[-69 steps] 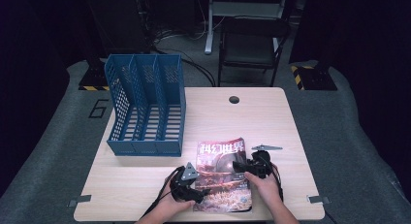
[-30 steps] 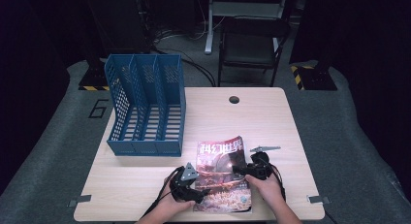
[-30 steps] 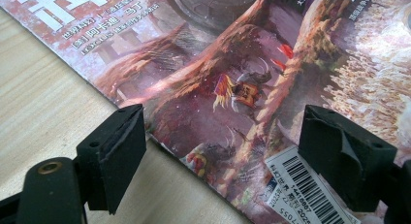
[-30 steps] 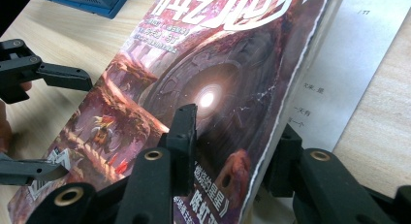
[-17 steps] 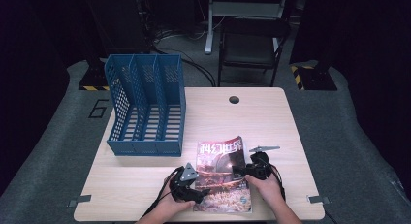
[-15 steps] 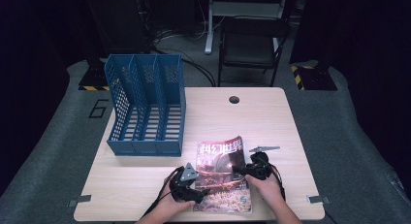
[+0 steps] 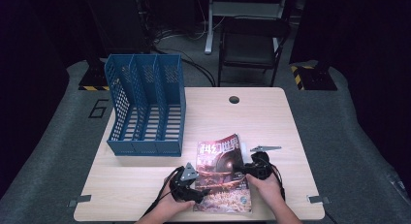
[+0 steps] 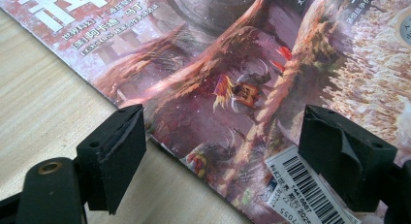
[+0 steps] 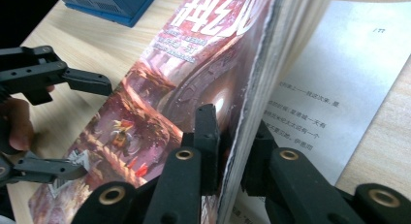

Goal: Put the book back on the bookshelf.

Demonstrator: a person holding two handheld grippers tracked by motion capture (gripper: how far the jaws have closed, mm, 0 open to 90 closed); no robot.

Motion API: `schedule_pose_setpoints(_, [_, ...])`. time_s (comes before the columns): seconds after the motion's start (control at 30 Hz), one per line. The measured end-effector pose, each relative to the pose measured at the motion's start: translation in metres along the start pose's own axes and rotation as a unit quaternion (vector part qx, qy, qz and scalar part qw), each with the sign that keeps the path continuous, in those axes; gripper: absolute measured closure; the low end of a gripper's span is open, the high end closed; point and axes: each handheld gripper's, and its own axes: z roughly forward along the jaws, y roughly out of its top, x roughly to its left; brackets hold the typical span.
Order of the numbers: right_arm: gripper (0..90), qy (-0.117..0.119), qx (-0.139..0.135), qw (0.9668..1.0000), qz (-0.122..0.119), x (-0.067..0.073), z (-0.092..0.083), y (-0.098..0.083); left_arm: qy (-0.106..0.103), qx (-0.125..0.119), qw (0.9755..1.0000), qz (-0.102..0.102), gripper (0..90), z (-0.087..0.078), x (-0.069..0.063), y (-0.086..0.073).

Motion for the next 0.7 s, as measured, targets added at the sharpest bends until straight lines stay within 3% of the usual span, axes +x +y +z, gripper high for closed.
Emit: schedule_pose_setpoints(0.7, [83.9,0.006,-0.020,0.9997,-0.009,0.0054,-0.0043,-0.0016,-0.008,0.009,0.9999,0.001,17.3,-0.0009,0.0012,0.0015])
